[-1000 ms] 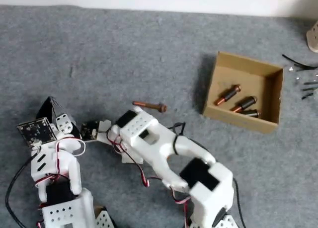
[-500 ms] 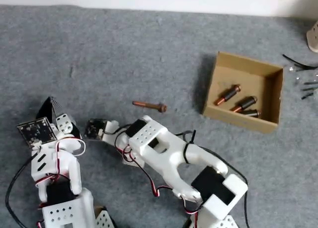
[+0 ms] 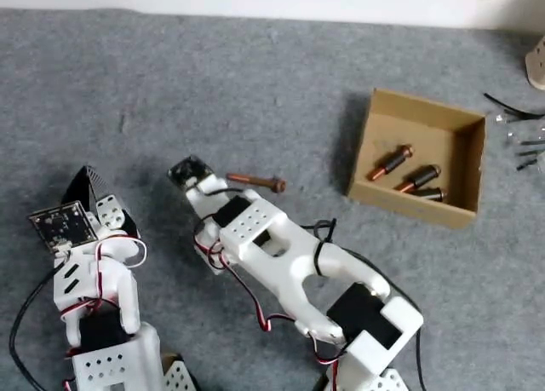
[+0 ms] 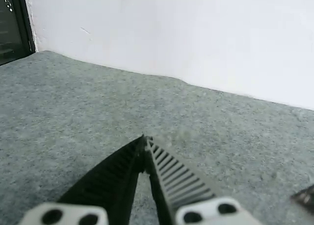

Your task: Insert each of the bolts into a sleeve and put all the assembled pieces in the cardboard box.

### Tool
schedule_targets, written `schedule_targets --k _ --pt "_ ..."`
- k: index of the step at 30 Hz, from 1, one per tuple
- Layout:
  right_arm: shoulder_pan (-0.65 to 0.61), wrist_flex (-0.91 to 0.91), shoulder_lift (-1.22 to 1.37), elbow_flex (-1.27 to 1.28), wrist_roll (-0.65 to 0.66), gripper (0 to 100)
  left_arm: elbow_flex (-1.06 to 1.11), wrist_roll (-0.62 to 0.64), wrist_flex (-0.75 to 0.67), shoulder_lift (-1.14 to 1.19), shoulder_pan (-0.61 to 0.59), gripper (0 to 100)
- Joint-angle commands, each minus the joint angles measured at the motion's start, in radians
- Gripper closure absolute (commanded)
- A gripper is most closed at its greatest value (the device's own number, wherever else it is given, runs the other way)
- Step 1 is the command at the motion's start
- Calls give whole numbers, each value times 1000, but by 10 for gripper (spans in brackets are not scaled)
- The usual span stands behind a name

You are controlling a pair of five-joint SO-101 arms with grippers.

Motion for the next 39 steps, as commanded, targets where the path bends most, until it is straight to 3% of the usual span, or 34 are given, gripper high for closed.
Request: schedule_targets --k 1,5,11,15,24,29,39 --pt "25 39 -64 -73 -57 911 18 8 -21 -2 -13 989" --pt "21 81 -165 -79 -68 911 18 8 -21 -2 -13 989" --pt "93 18 -208 -79 -292 910 18 8 -21 -2 -13 989" --pt "77 2 -162 -85 -390 910 18 8 -21 -2 -13 989" --pt "13 42 -25 -145 -422 909 18 8 -21 -2 -12 989" --pt "7 45 62 -214 -512 819 18 8 -21 -2 -12 989" --pt "12 45 216 -311 -519 819 18 8 -21 -2 -12 989"
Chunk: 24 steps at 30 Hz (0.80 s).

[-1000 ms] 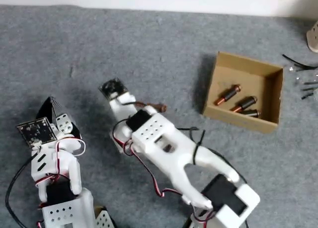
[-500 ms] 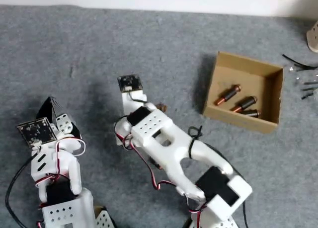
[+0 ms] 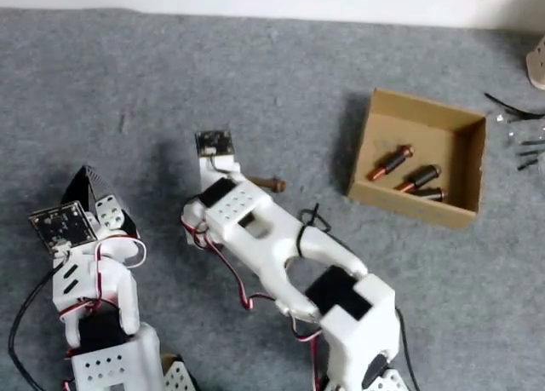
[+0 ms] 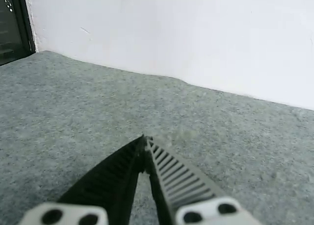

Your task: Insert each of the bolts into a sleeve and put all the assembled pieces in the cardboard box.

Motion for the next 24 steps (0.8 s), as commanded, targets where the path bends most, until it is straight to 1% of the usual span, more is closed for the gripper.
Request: schedule_targets --k 1,6,12,15,20,24 --pt "-4 7 28 -65 -9 819 18 8 -21 -2 -12 989" --pt "1 25 105 -104 -9 823 18 8 -21 -2 -12 989" --pt "44 236 174 -234 -3 939 18 8 -20 -2 -12 989" --pt "70 292 213 -285 2 964 18 8 -20 -2 -12 989" --pt "90 325 229 -309 141 995 18 8 -20 -2 -12 989" --pt "91 392 160 -366 173 995 18 8 -18 -2 -12 989"
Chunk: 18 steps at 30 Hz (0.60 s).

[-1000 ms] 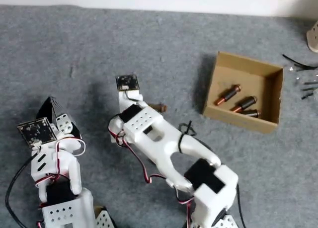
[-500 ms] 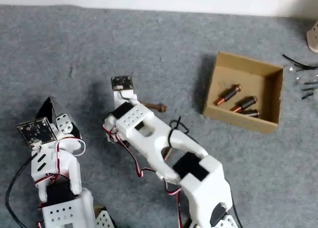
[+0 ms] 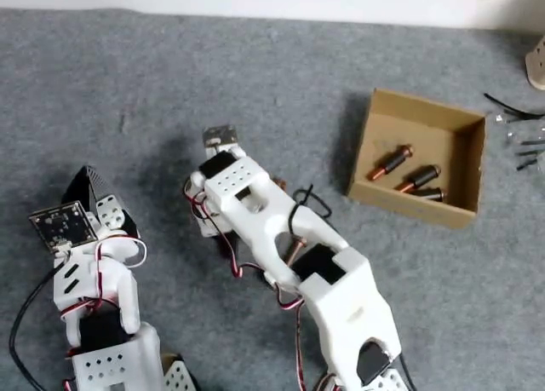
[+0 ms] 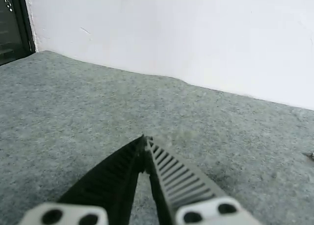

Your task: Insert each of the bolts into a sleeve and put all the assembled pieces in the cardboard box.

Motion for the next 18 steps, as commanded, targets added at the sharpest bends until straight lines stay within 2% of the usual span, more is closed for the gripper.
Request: schedule_targets --k 1,4,10,18 --pt "19 48 -108 -48 58 995 18 8 -18 -2 -12 989" --pt "61 36 -236 25 101 995 18 8 -18 -2 -12 989" --pt "165 -131 -487 248 172 995 18 8 -20 -2 -12 989" --pt "174 -323 -693 549 242 995 18 8 -20 -2 -10 989"
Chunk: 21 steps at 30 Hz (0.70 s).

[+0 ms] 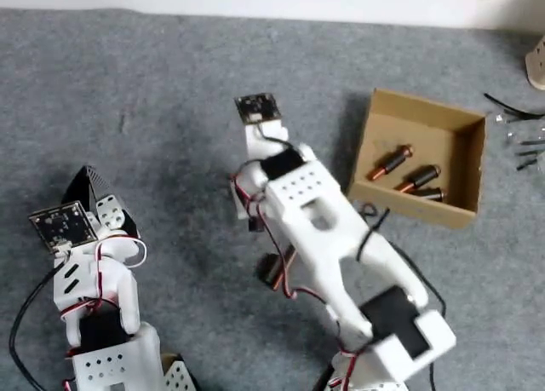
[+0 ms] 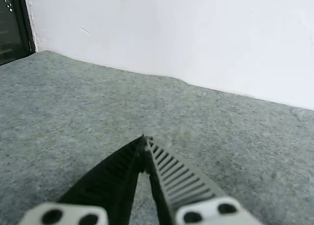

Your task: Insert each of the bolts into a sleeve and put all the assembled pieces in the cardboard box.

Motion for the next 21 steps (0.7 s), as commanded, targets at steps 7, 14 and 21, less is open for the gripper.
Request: schedule_targets --k 7,14,21 --pt "110 -197 -280 288 26 995 18 3 -17 -2 21 989" --pt "254 -383 -387 512 190 995 18 3 -17 -2 21 989" --pt "509 -437 -510 673 195 995 18 5 -15 -2 21 989"
